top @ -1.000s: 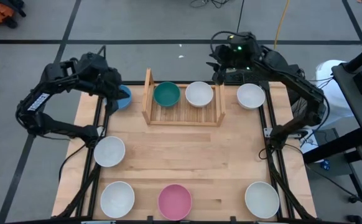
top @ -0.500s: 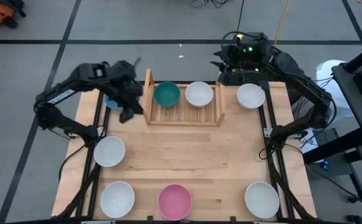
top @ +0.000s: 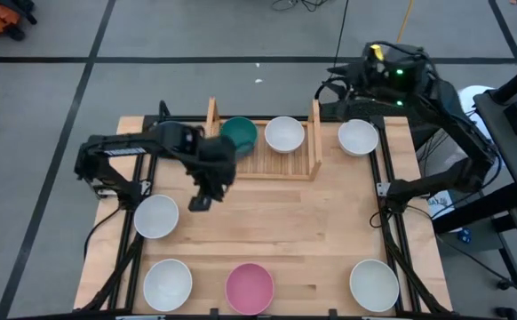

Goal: Place and stack bowls onto a shelf
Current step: Stack the pink bowl on top of the dark green bowl on the shelf

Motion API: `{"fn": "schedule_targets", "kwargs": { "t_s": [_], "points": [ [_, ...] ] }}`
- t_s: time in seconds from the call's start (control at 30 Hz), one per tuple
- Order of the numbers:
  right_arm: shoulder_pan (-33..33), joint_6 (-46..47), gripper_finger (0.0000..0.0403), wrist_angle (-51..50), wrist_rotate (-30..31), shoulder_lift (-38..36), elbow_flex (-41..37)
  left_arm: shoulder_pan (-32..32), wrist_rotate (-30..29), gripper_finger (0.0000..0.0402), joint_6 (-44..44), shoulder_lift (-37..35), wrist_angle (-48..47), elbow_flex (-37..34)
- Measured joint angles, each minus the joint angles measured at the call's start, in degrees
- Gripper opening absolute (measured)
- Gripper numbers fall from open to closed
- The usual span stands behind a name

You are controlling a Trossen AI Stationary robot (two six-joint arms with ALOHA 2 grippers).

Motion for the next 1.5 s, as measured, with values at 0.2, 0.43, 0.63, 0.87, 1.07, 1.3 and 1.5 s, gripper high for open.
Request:
{"fn": "schedule_targets", "kwargs": {
  "t_s": [0.2, 0.43, 0.63, 0.87, 1.07, 1.3, 1.5],
  "points": [
    [0.00, 0.57, 0.0146, -0.92, -0.10, -4.19, 0.00, -4.50, -1.03, 0.0067, -11.65, 5.25, 6.31, 0.00],
    [0.00, 0.61, 0.0146, -4.32, -0.27, -8.79, 0.00, -10.36, -13.68, 0.0067, -25.33, 10.38, 8.38, 0.00],
    [0.02, 0.62, 0.0146, -5.64, -0.30, -11.94, 0.00, -15.83, -14.09, 0.0067, -34.18, 12.51, 11.86, -0.02],
    [0.01, 2.64, 0.0146, -6.73, -0.46, -13.12, 0.00, -23.01, -19.15, 0.0067, -40.39, 13.06, 21.29, 0.00],
    [0.01, 2.28, 0.0146, -9.24, -0.49, -13.25, 0.00, -26.80, -24.28, 0.0067, -52.53, 14.41, 21.83, 0.02],
    [0.01, -0.05, 0.0146, -10.12, -0.51, -13.31, 0.00, -29.64, -27.66, 0.0067, -62.34, 17.97, 25.21, -0.02],
    [0.00, -2.80, 0.0146, -10.34, -0.51, -13.29, 0.00, -30.44, -27.67, 0.0067, -65.97, 22.51, 28.84, 0.02]
  ]
}}
